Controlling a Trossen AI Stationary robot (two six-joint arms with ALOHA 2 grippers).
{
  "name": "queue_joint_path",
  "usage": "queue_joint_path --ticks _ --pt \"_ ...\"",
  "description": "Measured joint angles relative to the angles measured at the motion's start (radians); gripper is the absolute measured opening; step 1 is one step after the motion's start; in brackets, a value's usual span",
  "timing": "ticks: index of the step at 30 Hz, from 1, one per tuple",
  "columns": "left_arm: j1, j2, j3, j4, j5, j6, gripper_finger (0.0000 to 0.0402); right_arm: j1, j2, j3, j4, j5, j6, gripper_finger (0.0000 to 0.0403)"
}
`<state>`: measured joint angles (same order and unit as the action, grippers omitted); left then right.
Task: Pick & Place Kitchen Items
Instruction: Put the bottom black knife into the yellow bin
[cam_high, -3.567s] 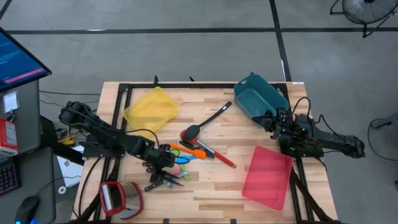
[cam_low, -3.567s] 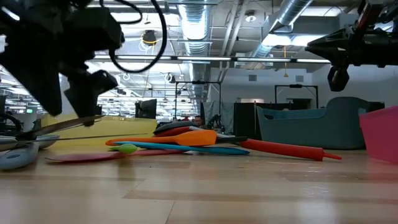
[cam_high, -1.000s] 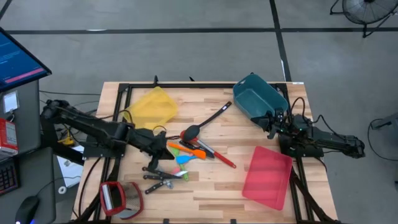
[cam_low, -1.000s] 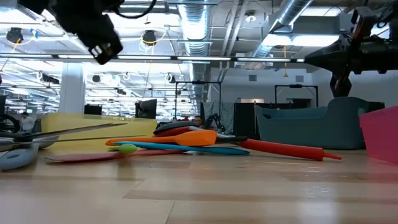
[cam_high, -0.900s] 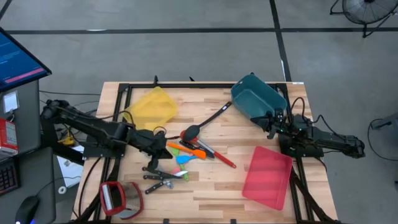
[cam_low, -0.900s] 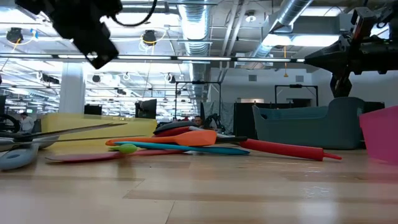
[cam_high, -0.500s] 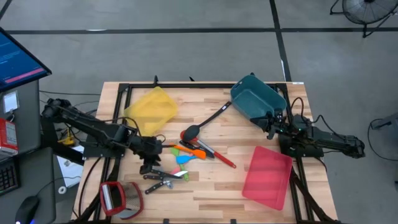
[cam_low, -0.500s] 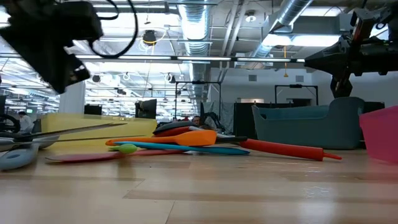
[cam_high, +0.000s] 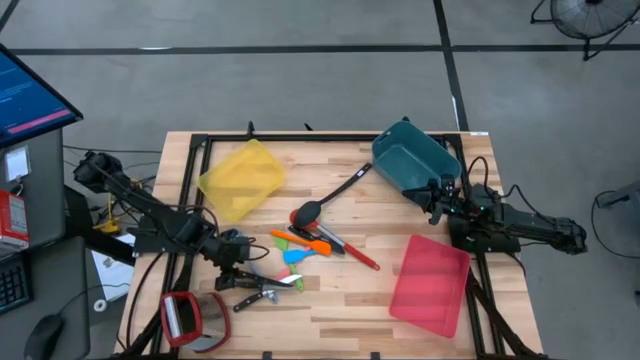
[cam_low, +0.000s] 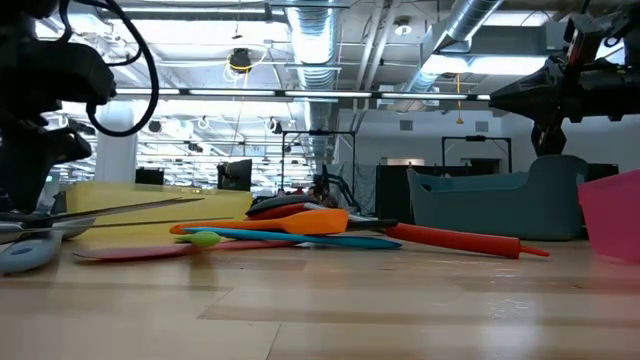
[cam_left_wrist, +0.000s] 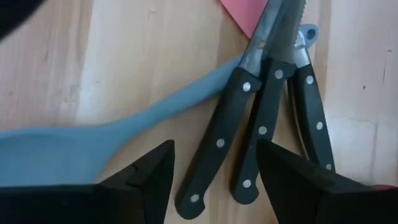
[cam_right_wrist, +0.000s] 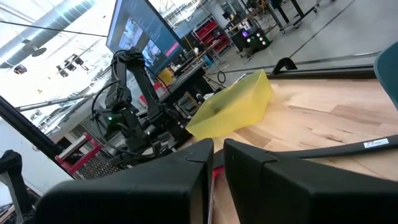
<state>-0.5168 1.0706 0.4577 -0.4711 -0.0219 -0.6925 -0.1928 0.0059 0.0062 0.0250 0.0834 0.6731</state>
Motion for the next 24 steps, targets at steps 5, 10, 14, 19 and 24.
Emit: queue_joint_path --ticks 5,10,14,19,24 --pt "-0.019 0.002 0.000 0.009 -0.001 0.011 0.0203 0.000 0.000 0.000 0.000 0.000 -0.002 0.0036" --pt "-0.048 0.048 0.000 0.074 -0.007 0.019 0.0198 0.000 0.000 0.000 0.000 0.000 -0.002 0.0036" --pt "-0.057 0.110 0.000 0.134 -0.057 0.033 0.0200 0.000 0.000 0.000 0.000 0.000 -0.002 0.0036" --pt "-0.056 0.194 0.000 0.141 -0.082 0.030 0.0198 0.000 0.000 0.000 -0.001 0.000 -0.002 0.0034" --pt "-0.056 0.246 0.002 0.165 -0.074 0.030 0.0193 0.000 0.000 0.000 -0.001 0.000 -0.001 0.0031"
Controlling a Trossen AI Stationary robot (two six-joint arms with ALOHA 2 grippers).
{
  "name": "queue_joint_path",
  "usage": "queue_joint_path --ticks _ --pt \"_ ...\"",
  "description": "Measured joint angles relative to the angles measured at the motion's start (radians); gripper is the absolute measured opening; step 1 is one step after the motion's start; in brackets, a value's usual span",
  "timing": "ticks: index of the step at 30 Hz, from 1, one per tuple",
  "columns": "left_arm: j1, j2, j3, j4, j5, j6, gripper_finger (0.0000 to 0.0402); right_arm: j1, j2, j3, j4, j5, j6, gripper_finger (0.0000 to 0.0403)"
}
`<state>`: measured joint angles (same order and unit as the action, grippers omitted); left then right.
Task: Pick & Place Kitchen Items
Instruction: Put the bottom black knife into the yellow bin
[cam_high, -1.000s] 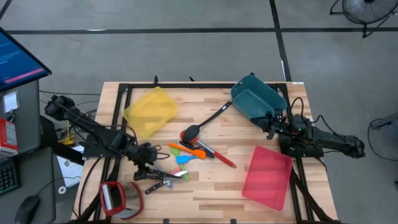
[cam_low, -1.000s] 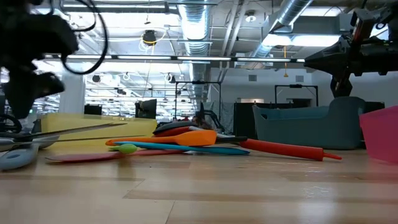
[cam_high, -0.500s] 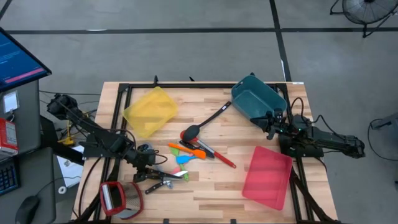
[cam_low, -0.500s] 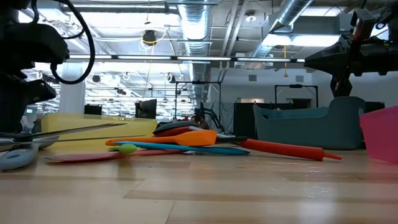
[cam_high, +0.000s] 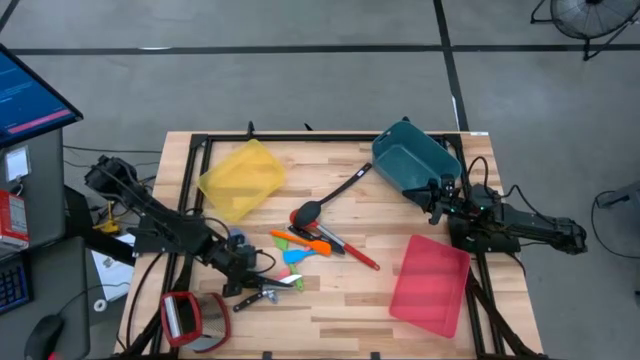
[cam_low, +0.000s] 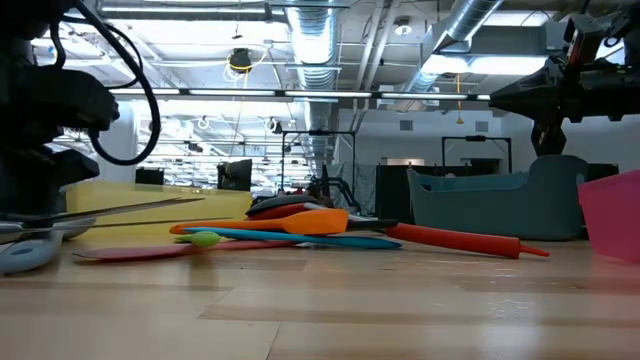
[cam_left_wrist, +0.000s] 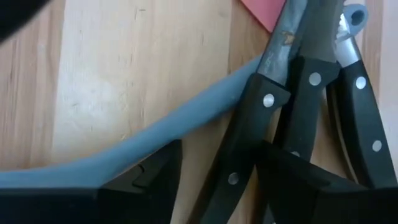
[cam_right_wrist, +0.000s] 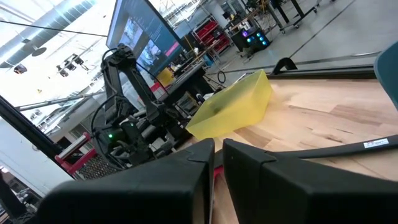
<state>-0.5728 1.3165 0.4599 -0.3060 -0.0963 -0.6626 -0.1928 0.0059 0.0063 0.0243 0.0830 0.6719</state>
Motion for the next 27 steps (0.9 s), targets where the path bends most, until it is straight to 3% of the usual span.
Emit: queue_joint_path --ticks 6,15,22,27 --pt "0.000 0.002 0.000 0.010 0.001 -0.006 0.0161 0.000 0.000 0.000 0.000 0.000 0.000 0.0031" --pt "0.002 -0.003 0.000 0.027 0.021 -0.025 0.0040 0.000 0.000 0.000 0.000 0.000 0.002 0.0031" --pt "0.002 -0.021 -0.004 0.063 0.071 -0.078 0.0039 0.000 0.000 0.000 0.000 0.000 0.001 0.0028" --pt "0.002 -0.126 -0.004 0.077 0.077 -0.123 0.0039 0.000 0.000 0.000 0.000 0.000 0.001 0.0027"
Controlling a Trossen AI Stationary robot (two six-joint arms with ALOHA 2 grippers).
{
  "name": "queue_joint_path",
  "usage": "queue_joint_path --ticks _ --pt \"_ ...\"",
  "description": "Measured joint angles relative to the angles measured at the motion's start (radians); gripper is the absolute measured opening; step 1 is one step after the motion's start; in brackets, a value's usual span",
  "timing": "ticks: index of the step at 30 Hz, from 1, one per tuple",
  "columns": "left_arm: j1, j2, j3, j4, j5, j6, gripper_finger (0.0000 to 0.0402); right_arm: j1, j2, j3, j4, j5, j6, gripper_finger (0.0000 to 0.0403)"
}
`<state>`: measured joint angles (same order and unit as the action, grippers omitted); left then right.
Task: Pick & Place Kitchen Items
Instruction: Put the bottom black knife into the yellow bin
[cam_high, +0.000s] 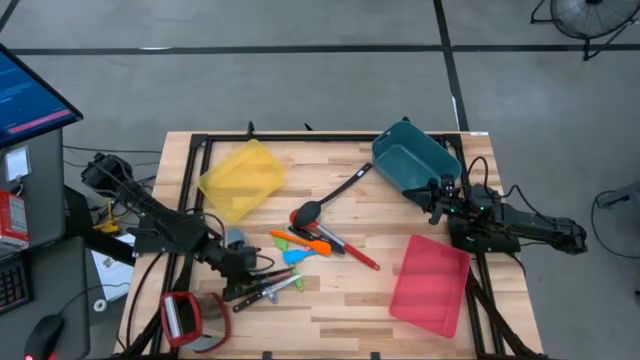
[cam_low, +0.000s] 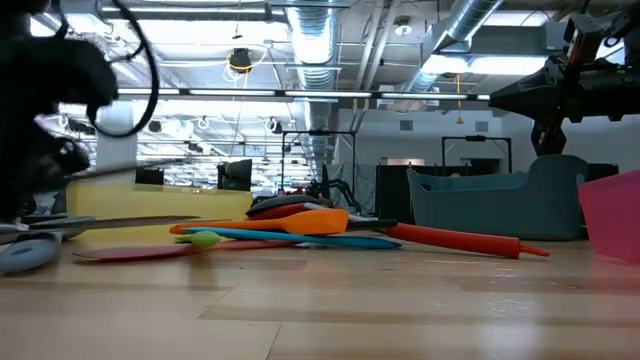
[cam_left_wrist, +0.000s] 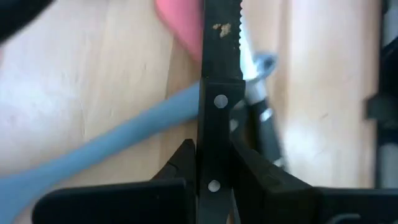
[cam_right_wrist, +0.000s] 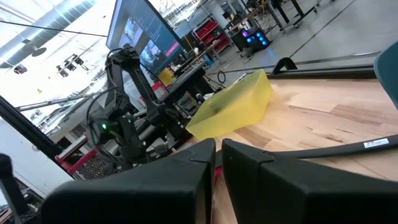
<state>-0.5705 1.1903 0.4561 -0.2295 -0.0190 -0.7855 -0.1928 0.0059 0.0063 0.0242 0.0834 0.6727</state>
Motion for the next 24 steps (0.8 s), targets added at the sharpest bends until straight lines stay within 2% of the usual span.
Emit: queue_joint_path --ticks 4,8,10,16,18,21,24 --pt "0.000 -0.125 0.000 0.005 -0.037 -0.038 0.0039 0.000 0.000 0.000 0.000 0.000 -0.001 0.0028" --pt "0.010 -0.263 0.000 0.028 -0.170 -0.068 0.0039 0.000 0.000 0.000 0.000 0.000 -0.002 0.0027" --pt "0.023 -0.335 0.000 0.054 -0.289 -0.067 0.0039 0.000 0.000 0.000 0.000 0.000 -0.002 0.0025" --pt "0.102 -0.509 0.002 0.076 -0.766 -0.065 0.0039 0.000 0.000 0.000 0.000 0.001 -0.002 0.0024" --pt "0.143 -0.539 0.002 0.074 -0.871 -0.043 0.0039 0.001 0.000 0.000 0.001 0.010 -0.002 0.0024" --pt "0.232 -0.548 0.002 0.074 -0.901 0.039 0.0039 0.001 0.000 0.000 0.004 0.029 -0.002 0.0022" --pt "0.334 -0.530 0.002 0.070 -0.853 0.103 0.0039 0.001 0.000 0.000 0.007 0.048 -0.002 0.0022"
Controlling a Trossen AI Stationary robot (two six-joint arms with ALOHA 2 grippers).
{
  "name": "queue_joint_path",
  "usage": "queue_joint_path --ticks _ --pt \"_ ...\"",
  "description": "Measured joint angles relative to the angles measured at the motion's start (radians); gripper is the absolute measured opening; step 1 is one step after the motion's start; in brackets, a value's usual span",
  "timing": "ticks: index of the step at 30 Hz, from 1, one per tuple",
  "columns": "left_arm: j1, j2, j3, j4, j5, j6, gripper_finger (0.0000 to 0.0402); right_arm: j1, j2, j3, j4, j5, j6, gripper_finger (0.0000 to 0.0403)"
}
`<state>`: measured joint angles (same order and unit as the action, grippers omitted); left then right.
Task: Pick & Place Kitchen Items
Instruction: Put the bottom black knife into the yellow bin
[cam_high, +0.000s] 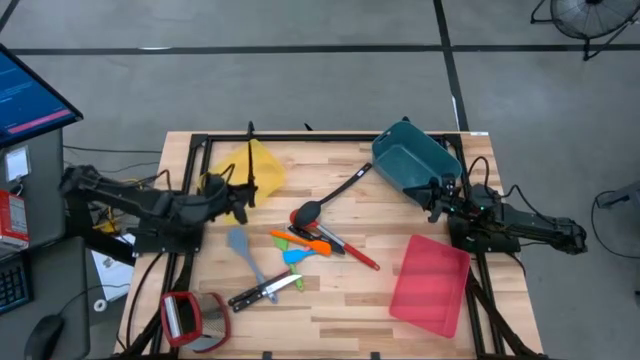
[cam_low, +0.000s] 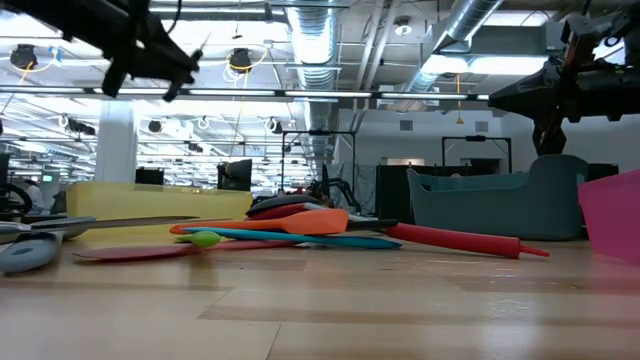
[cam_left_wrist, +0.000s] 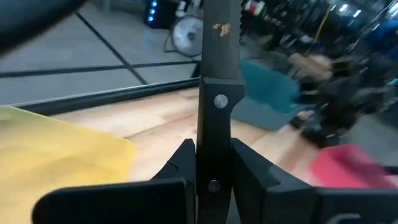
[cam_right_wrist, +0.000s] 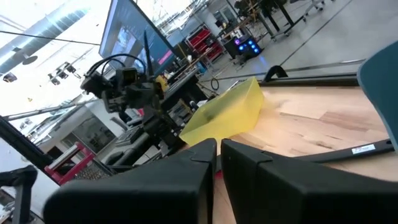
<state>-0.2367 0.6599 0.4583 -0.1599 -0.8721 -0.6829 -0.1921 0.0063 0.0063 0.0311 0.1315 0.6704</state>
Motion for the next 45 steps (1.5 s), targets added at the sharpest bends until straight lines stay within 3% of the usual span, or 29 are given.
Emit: queue_joint_path --ticks 9,13,19,25,45 --pt "0.339 0.078 0.000 -0.232 0.452 0.074 0.0039 0.000 0.000 0.000 0.000 0.001 0.001 0.0021" --pt "0.434 0.082 0.000 -0.306 0.563 0.100 0.0039 0.000 0.000 0.000 0.000 0.001 0.003 0.0020" --pt "0.493 0.092 0.070 -0.463 0.574 0.145 0.0039 0.000 0.000 0.000 0.001 0.001 0.003 0.0020" --pt "0.574 0.128 0.088 -0.628 0.565 0.050 0.0047 -0.001 0.000 0.000 0.002 0.005 0.000 0.0016" --pt "0.725 0.449 0.085 -0.553 0.561 0.075 0.0049 -0.001 0.000 0.000 0.006 0.035 0.000 0.0016"
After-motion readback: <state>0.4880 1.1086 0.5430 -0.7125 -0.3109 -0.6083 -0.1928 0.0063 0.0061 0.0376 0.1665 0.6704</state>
